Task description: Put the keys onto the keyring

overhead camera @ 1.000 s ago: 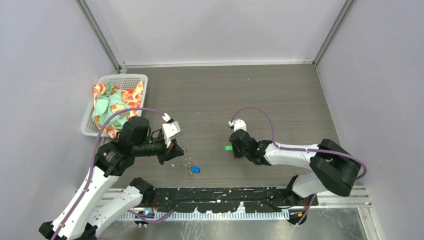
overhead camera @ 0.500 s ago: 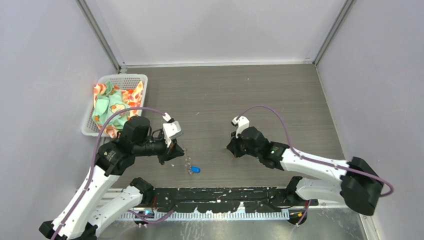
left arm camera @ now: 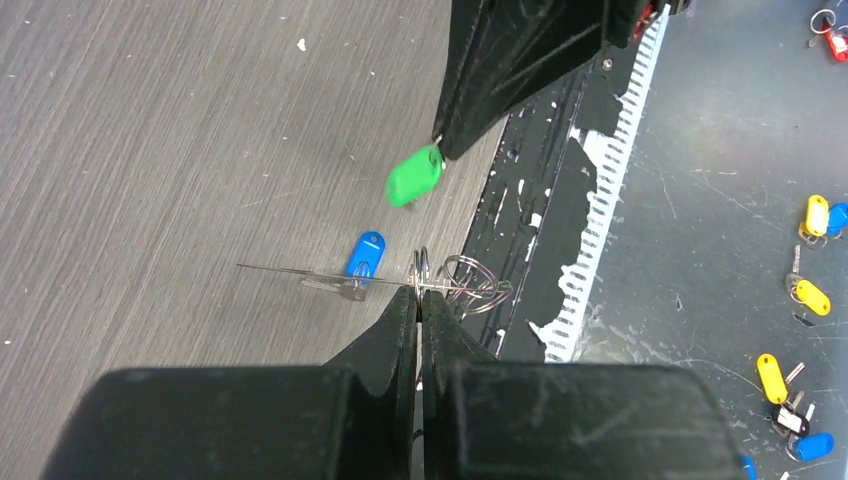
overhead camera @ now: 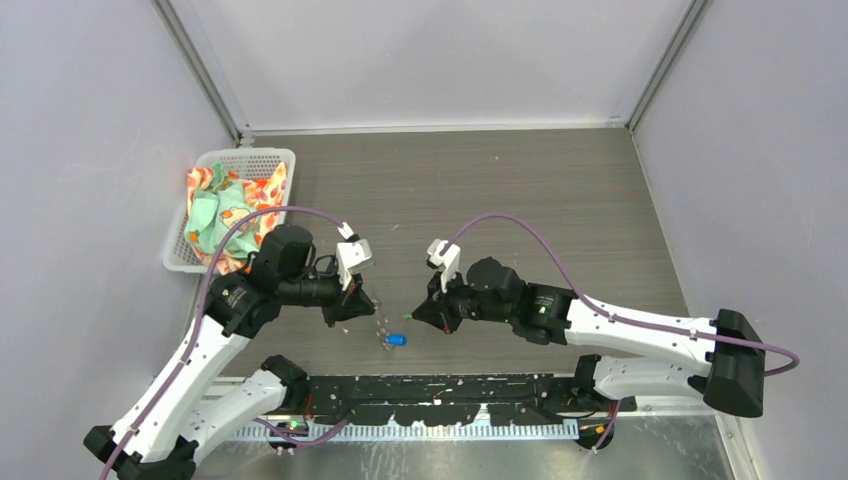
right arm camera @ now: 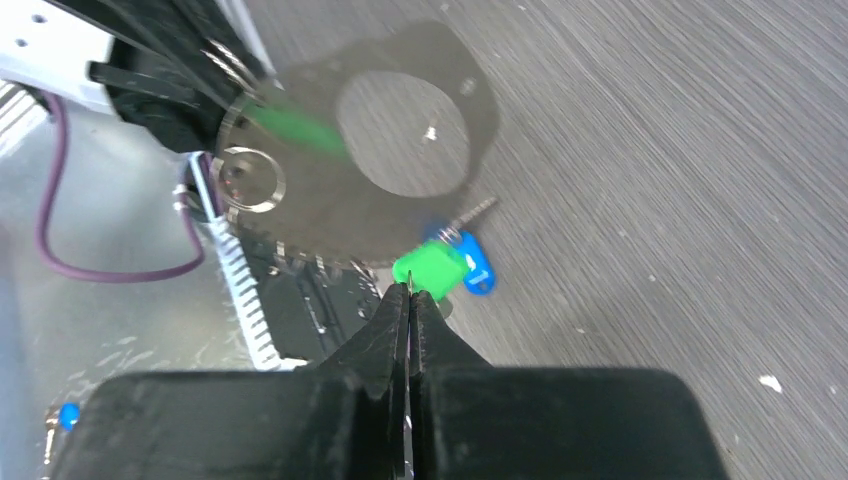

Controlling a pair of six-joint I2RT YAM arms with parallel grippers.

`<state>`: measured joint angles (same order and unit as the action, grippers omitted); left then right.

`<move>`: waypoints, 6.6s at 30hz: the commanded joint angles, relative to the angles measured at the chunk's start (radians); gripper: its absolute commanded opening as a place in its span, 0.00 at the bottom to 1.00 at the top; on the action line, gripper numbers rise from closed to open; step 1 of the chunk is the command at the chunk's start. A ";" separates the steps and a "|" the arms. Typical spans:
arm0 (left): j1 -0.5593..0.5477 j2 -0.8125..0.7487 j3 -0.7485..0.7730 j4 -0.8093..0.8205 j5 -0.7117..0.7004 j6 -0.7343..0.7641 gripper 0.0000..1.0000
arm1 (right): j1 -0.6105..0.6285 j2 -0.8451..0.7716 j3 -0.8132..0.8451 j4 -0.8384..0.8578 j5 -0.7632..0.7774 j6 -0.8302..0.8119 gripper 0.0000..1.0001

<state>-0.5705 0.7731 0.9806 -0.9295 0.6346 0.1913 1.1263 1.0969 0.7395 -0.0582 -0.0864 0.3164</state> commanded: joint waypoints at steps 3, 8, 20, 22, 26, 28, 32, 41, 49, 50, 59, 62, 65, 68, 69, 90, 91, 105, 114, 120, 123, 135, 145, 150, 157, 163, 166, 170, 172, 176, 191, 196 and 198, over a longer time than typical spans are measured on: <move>-0.007 -0.011 0.021 0.020 0.051 0.011 0.00 | 0.025 0.026 0.108 0.112 -0.073 -0.007 0.01; -0.009 -0.018 0.017 0.017 0.034 0.016 0.01 | 0.037 0.040 0.137 0.140 -0.090 0.011 0.01; -0.009 -0.014 0.014 0.024 -0.014 -0.011 0.00 | 0.067 0.050 0.159 0.180 -0.048 0.029 0.01; -0.010 -0.009 0.014 0.024 -0.019 -0.013 0.01 | 0.068 0.052 0.158 0.196 -0.049 0.034 0.01; -0.012 0.000 0.016 0.024 -0.022 -0.013 0.00 | 0.071 0.071 0.174 0.214 -0.041 0.037 0.01; -0.013 0.003 0.018 0.026 -0.023 -0.013 0.00 | 0.070 0.085 0.185 0.216 -0.037 0.042 0.01; -0.016 0.006 0.020 0.027 -0.025 -0.013 0.01 | 0.074 0.105 0.190 0.237 -0.037 0.054 0.01; -0.019 0.008 0.018 0.035 -0.035 -0.021 0.00 | 0.076 0.121 0.190 0.251 -0.020 0.063 0.01; -0.023 0.017 0.010 0.061 -0.039 -0.026 0.01 | 0.075 0.136 0.194 0.249 0.015 0.073 0.01; -0.023 0.016 0.011 0.063 -0.040 -0.024 0.00 | 0.076 0.134 0.192 0.250 0.022 0.076 0.01; -0.031 0.008 0.000 0.060 -0.038 -0.015 0.01 | 0.075 0.137 0.187 0.259 0.062 0.087 0.01; -0.033 0.009 0.000 0.066 -0.036 -0.014 0.01 | 0.076 0.147 0.191 0.252 0.062 0.091 0.01; -0.037 0.012 0.000 0.074 -0.033 -0.015 0.01 | 0.075 0.152 0.195 0.249 0.069 0.096 0.01; -0.038 0.013 0.000 0.077 -0.032 -0.015 0.01 | 0.076 0.155 0.198 0.243 0.080 0.099 0.01; -0.038 0.012 0.000 0.077 -0.028 -0.015 0.00 | 0.076 0.155 0.199 0.243 0.083 0.100 0.01; -0.060 -0.052 -0.024 0.075 -0.056 0.065 0.01 | 0.076 0.189 0.225 0.172 0.150 0.152 0.01; -0.060 -0.055 -0.025 0.075 -0.057 0.066 0.00 | 0.076 0.186 0.224 0.169 0.154 0.152 0.01; -0.059 -0.083 -0.025 0.098 -0.075 0.074 0.01 | 0.073 0.180 0.226 0.130 0.168 0.163 0.01; -0.059 -0.103 -0.030 0.115 -0.064 0.072 0.00 | 0.049 0.162 0.200 0.144 0.138 0.185 0.01; -0.060 -0.131 -0.042 0.173 -0.047 0.041 0.00 | 0.026 0.181 0.190 0.188 0.007 0.201 0.01; -0.059 -0.151 -0.051 0.214 -0.039 0.022 0.00 | 0.027 0.201 0.211 0.175 -0.044 0.192 0.02; -0.059 -0.231 -0.095 0.379 0.059 -0.037 0.00 | 0.007 0.049 0.265 -0.024 -0.073 0.108 0.28; -0.060 -0.184 -0.042 0.463 0.188 -0.182 0.00 | 0.006 -0.089 0.417 -0.272 -0.176 -0.093 0.78; -0.059 -0.159 -0.014 0.540 0.263 -0.278 0.00 | 0.007 -0.059 0.504 -0.294 -0.213 -0.145 0.73; -0.059 -0.129 0.011 0.612 0.335 -0.357 0.00 | 0.006 0.043 0.631 -0.340 -0.301 -0.174 0.44; -0.059 -0.127 0.012 0.635 0.348 -0.406 0.00 | 0.007 0.024 0.624 -0.293 -0.349 -0.155 0.38; -0.059 -0.123 0.013 0.655 0.355 -0.435 0.00 | 0.006 0.016 0.616 -0.278 -0.371 -0.148 0.38; -0.059 -0.115 0.019 0.666 0.356 -0.459 0.00 | 0.007 0.020 0.616 -0.280 -0.375 -0.142 0.38; -0.060 -0.112 0.023 0.668 0.358 -0.463 0.00 | 0.006 0.021 0.614 -0.277 -0.369 -0.136 0.38; -0.058 -0.110 0.024 0.663 0.356 -0.464 0.00 | 0.006 0.026 0.607 -0.260 -0.349 -0.127 0.23; -0.060 -0.064 0.054 0.497 0.311 -0.346 0.14 | 0.006 0.102 0.727 -0.506 -0.298 -0.147 0.01; -0.059 -0.040 0.110 0.300 0.289 -0.156 0.37 | 0.007 0.158 0.822 -0.680 -0.268 -0.183 0.01; -0.058 -0.027 0.128 0.247 0.294 -0.101 0.39 | 0.007 0.182 0.851 -0.728 -0.268 -0.192 0.01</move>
<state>-0.6266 0.7330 1.0466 -0.5388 0.9360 -0.0704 1.1343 1.2541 1.4990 -0.6590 -0.3748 0.1585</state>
